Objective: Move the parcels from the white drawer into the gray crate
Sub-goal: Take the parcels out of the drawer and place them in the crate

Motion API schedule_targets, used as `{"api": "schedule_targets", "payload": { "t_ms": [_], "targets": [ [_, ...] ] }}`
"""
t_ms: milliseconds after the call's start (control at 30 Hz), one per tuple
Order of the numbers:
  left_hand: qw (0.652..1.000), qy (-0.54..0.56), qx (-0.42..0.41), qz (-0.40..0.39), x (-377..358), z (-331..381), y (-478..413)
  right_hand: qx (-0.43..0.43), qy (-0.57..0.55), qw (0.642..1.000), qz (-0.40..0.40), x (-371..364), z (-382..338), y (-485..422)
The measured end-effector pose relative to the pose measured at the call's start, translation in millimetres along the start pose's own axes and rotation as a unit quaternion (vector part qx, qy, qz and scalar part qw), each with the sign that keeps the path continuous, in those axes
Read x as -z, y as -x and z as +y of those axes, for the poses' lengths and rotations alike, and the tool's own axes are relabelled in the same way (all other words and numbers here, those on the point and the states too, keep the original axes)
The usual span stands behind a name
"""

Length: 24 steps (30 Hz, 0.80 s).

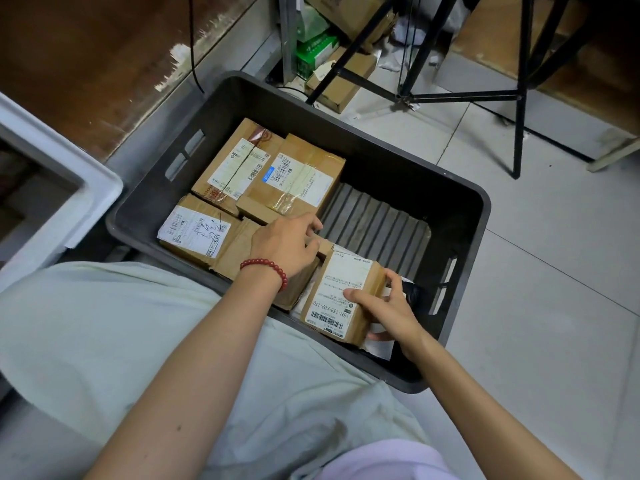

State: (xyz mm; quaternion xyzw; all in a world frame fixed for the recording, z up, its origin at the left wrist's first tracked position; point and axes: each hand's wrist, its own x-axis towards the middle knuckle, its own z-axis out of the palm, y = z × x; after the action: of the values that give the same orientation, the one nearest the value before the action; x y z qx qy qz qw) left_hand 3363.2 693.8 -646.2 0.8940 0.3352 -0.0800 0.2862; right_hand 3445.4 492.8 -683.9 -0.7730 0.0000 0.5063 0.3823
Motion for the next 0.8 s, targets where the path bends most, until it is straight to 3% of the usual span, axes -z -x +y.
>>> {"api": "schedule_targets", "payload": {
  "t_ms": [233, 467, 800],
  "targets": [
    [1.0, -0.012, 0.011, -0.016, -4.9, -4.6, -2.5, -0.05, 0.006, 0.998, -0.045, 6.9, -18.3, 0.1],
    [0.995, -0.05, 0.018, -0.09, -9.5, 0.0, -2.3, -0.044, 0.066, 0.995, 0.064, -4.6, -14.3, 7.6],
    [0.997, -0.053, 0.008, -0.057, -5.2, 0.8, 1.1, -0.055, 0.243, 0.958, 0.144, -43.5, -34.4, -7.2]
  ]
}}
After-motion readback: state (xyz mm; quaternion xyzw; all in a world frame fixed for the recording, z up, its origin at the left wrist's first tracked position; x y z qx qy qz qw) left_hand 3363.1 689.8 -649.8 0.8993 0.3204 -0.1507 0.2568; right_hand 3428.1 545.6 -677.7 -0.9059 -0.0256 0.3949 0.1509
